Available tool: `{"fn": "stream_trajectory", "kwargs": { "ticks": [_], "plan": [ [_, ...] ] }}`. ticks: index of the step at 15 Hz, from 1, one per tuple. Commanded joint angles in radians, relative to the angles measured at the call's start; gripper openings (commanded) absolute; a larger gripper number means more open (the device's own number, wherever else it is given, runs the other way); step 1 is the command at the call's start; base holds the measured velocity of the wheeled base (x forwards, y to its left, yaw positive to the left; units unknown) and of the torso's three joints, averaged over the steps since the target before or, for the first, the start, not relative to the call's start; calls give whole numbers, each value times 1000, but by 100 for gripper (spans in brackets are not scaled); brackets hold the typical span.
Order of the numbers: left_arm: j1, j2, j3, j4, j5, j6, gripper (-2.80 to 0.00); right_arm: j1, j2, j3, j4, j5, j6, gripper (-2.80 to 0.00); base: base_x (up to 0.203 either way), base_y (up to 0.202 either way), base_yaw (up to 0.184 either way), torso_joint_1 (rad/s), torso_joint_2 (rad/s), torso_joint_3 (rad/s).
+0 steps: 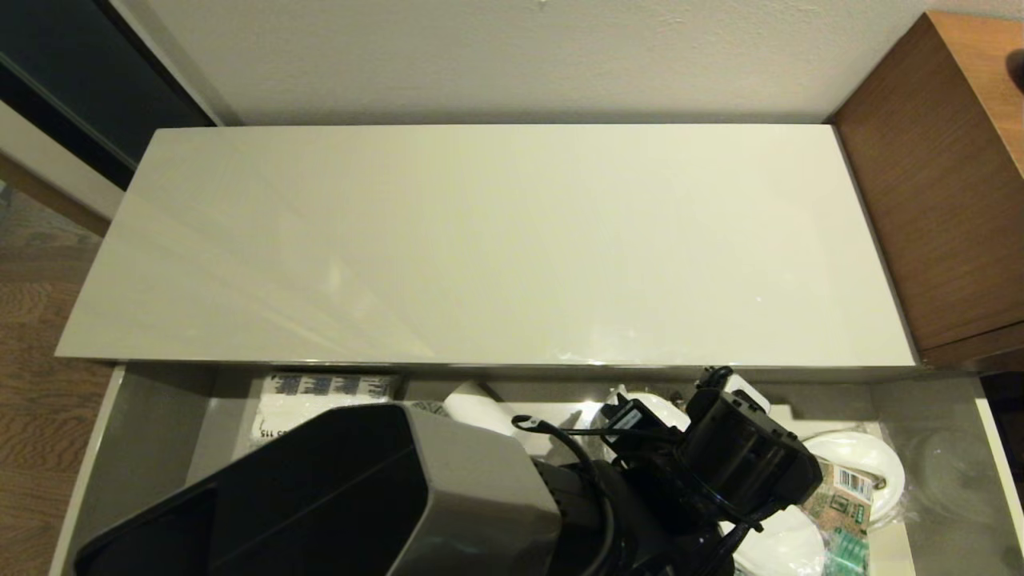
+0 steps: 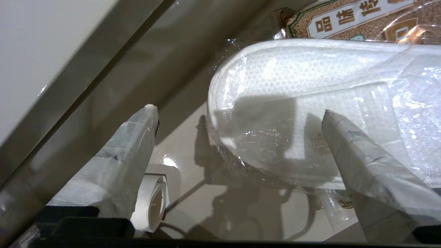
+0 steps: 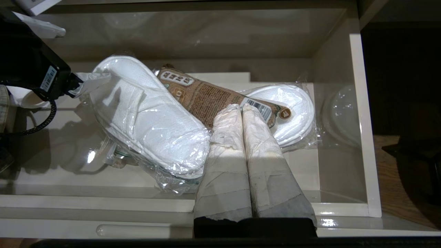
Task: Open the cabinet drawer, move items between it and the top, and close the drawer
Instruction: Take out the disposable slippers from the drawer
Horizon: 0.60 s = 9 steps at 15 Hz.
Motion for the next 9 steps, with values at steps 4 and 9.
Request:
{"fn": "stream_trajectory", "kwargs": {
  "ticks": [4, 9],
  "plan": [
    [55, -7, 85, 8, 33, -69, 0, 1, -22, 2, 0, 0, 0, -280, 0, 0, 0, 0, 0, 0],
    [54, 22, 85, 28, 35, -59, 0, 1, -22, 2, 0, 0, 0, -280, 0, 0, 0, 0, 0, 0]
  ]
}}
